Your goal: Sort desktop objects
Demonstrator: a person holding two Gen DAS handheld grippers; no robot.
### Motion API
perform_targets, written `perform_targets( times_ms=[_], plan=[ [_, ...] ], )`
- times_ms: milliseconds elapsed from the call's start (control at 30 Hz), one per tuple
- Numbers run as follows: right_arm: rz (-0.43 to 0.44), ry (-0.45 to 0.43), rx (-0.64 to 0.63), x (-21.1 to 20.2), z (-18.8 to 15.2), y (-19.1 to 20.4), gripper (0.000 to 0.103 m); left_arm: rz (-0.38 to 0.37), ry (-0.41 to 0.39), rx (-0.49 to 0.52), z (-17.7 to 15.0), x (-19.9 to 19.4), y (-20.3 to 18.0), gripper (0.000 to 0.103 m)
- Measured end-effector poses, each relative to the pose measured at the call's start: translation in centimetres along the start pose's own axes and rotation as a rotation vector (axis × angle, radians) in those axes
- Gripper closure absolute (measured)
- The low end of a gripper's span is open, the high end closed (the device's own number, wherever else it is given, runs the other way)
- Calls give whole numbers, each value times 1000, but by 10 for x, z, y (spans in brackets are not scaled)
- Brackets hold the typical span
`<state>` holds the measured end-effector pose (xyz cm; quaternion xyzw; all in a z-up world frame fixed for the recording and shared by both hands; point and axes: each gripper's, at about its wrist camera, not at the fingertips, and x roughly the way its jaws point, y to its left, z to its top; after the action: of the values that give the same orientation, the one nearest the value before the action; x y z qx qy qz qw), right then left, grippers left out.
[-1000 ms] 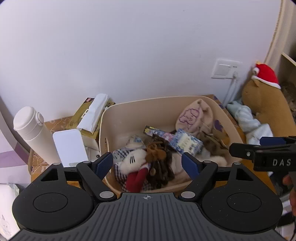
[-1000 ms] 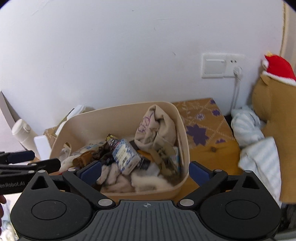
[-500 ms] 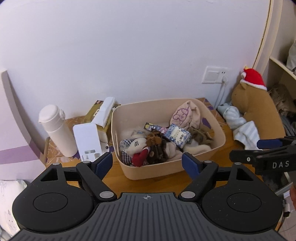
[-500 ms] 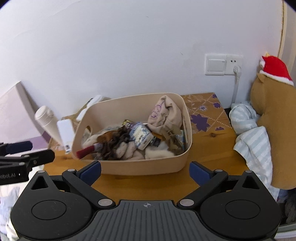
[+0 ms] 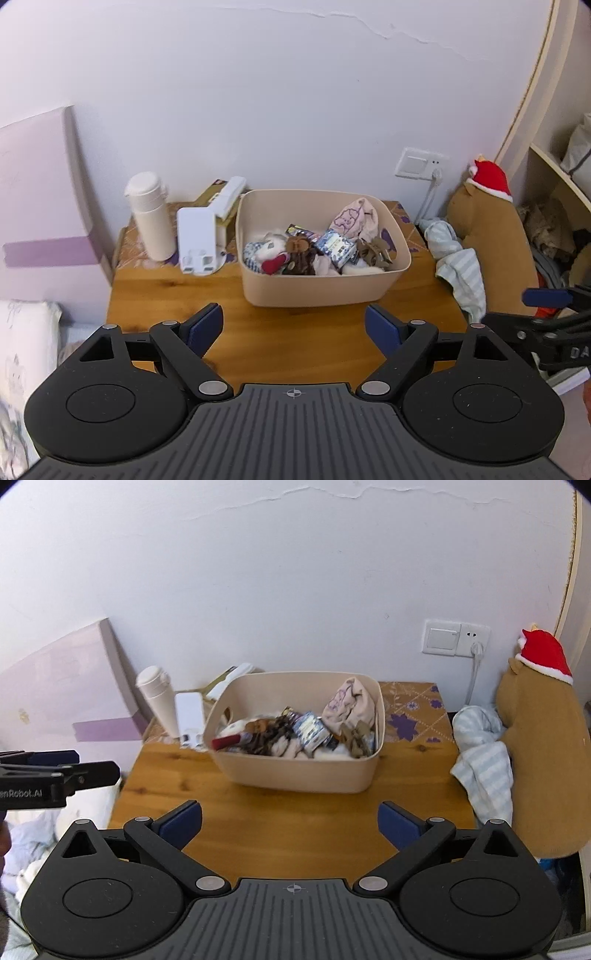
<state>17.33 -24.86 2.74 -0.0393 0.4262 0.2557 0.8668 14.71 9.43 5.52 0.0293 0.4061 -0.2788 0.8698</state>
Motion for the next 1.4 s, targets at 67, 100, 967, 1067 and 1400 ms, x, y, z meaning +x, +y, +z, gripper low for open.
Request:
perform_targets(
  times_ms=[67,100,967,1067,1400],
  plan=[
    [-8,-3,-14,-16,-6,1,0,30,-19,-1,-7,-16,-2,18],
    [-6,-6,-19,-23,-9,1,0,42,-27,1,-10,-23,-3,18],
    [9,22,45,-120,-86,-15,0,96,18,47,-107,-144,-21,16],
    [-6,29,57,-126,-94,-20,0,87,46,49,-114,-145,-24,16],
    [-33,35,108,-134,-104,-35,0,86,91,46,-119,-140,-29,16]
  ],
)
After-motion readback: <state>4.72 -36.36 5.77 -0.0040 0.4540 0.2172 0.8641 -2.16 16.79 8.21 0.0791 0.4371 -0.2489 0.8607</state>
